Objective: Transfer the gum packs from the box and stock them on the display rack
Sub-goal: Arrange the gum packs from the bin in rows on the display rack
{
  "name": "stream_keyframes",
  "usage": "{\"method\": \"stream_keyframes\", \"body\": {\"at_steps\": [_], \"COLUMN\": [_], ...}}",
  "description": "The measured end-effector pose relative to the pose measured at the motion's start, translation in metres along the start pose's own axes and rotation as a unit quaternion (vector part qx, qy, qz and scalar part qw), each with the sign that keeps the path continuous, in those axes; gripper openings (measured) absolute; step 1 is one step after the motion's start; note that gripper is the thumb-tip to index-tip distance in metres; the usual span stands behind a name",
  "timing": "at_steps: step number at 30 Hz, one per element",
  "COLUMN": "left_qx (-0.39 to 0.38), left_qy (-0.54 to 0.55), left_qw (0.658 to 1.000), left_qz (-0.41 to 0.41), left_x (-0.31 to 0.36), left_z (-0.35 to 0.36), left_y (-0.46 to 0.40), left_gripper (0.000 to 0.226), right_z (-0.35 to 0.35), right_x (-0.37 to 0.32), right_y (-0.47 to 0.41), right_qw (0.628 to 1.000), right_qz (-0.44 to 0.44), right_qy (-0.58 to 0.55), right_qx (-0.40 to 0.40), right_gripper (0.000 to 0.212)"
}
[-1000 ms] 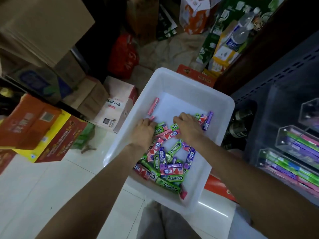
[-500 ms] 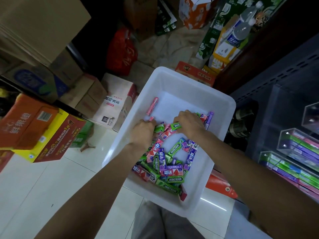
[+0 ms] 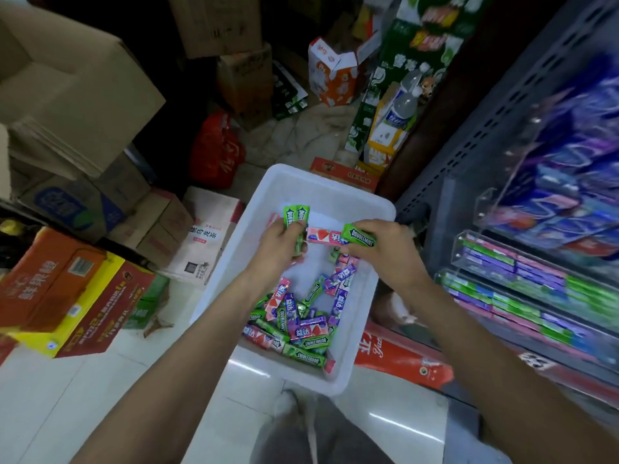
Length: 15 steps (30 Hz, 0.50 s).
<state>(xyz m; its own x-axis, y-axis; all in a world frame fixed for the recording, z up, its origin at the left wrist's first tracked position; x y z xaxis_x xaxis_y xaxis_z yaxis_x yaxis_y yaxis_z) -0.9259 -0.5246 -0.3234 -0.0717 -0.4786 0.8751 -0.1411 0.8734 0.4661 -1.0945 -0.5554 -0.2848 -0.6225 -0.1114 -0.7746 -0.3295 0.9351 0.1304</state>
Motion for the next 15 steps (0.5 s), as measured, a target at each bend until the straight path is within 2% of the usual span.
{"method": "stream_keyframes", "body": {"at_steps": [4, 8, 10, 12, 15], "left_qx": [-0.044, -0.079, -0.099, -0.126, -0.176], "left_qy": [-0.067, -0.112, -0.146, -0.156, -0.141], "left_qw": [0.990, 0.972, 0.956, 0.941, 0.926], "left_qz": [0.113, 0.190, 0.233, 0.271, 0.302], "left_x": [0.051, 0.089, 0.107, 0.124, 0.139], "left_z": [0.043, 0.102, 0.141, 0.189, 0.271], "left_y": [0.032, 0.062, 0.079, 0.102, 0.135], "left_gripper": [0.022, 0.019, 0.022, 0.025, 0.012], "right_z": [-0.055, -0.120, -0.152, -0.184, -0.227], "right_x": [-0.005, 0.011, 0.024, 0.042, 0.080], "right_y": [0.044, 0.098, 0.130, 0.163, 0.208], "right_qw": [0.998, 0.975, 0.963, 0.955, 0.946], "right_qz": [0.007, 0.035, 0.048, 0.059, 0.069], "right_qy": [-0.041, -0.195, -0.232, -0.252, -0.270], "right_qx": [0.056, 0.104, 0.128, 0.143, 0.164], "right_gripper": [0.042, 0.024, 0.026, 0.016, 0.012]}}
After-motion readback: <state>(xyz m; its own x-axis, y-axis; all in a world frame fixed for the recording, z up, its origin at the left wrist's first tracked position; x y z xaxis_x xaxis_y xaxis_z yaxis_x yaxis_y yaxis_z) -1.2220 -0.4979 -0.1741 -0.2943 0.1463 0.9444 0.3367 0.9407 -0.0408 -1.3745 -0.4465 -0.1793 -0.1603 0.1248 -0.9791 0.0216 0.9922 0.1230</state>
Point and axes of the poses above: each hand's wrist, its own y-axis away from the middle knuckle, its own z-axis out of the palm, x = y × z, the point moved 4 cm from there along -y, towards the middle knuckle, and after that the axes turned 11 degrees about -y, right-handed, at the moved point
